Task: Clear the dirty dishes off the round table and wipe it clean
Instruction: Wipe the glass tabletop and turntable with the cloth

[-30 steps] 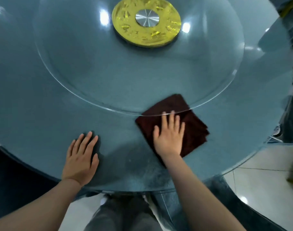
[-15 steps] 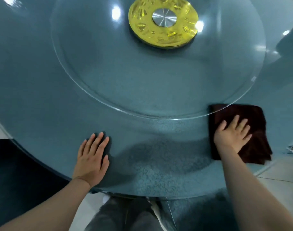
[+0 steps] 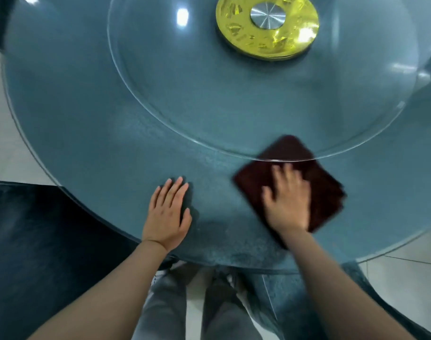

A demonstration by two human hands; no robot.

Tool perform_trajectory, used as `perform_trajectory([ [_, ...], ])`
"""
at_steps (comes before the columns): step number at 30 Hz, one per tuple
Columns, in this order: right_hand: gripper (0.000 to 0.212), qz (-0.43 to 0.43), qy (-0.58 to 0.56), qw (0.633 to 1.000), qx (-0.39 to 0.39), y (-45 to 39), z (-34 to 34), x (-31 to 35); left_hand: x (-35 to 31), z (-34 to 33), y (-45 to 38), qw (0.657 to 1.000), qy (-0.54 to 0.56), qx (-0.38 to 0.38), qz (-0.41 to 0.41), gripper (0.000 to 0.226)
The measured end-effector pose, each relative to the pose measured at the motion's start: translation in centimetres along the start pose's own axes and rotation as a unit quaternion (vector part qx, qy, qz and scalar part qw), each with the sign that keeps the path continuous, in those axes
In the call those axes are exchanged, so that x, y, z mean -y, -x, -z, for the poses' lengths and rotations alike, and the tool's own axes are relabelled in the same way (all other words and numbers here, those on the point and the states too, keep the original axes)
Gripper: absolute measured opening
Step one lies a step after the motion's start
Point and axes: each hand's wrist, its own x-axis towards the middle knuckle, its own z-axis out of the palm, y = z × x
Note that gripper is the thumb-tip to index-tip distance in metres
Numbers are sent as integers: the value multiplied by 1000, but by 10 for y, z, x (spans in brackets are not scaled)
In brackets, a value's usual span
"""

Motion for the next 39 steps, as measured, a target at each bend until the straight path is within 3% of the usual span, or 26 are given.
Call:
perform_trajectory([
  [4,74,-284,-35,958,-15,28,25,-92,6,6,2,992,122,-17,-3,61],
  [7,66,-344,-42,938,-20,29,22,-63,19,20,3,963,269,-2,-1,58],
  [8,64,-337,-46,940,-19,23,19,-43,28,25,3,962,271,15,-18,59],
  [11,64,-236,-29,971,-9,5,2,50,83,45,0,989,140,18,-51,62],
  [14,65,-82,-6,997,8,0,-22,194,160,65,-3,1000,20,-7,20,69],
  [17,65,86,-4,995,52,18,-38,311,220,72,3,997,-52,22,54,74],
  [19,64,142,1,987,75,22,-42,323,241,70,8,995,-86,46,31,78],
  [21,64,143,1,988,58,26,-38,293,246,67,8,995,-85,52,20,81],
  [26,70,-54,12,998,28,91,-20,139,248,68,5,995,-68,64,19,87],
  [30,71,-90,33,994,57,135,-14,89,252,65,4,994,-71,77,18,83],
  [32,69,-70,42,996,43,126,-18,122,252,65,3,994,-71,83,16,80],
  [36,65,150,35,987,33,84,-47,267,256,68,2,995,-58,77,8,81],
  [39,66,259,8,963,79,65,-57,365,262,79,4,996,-3,90,-7,77],
])
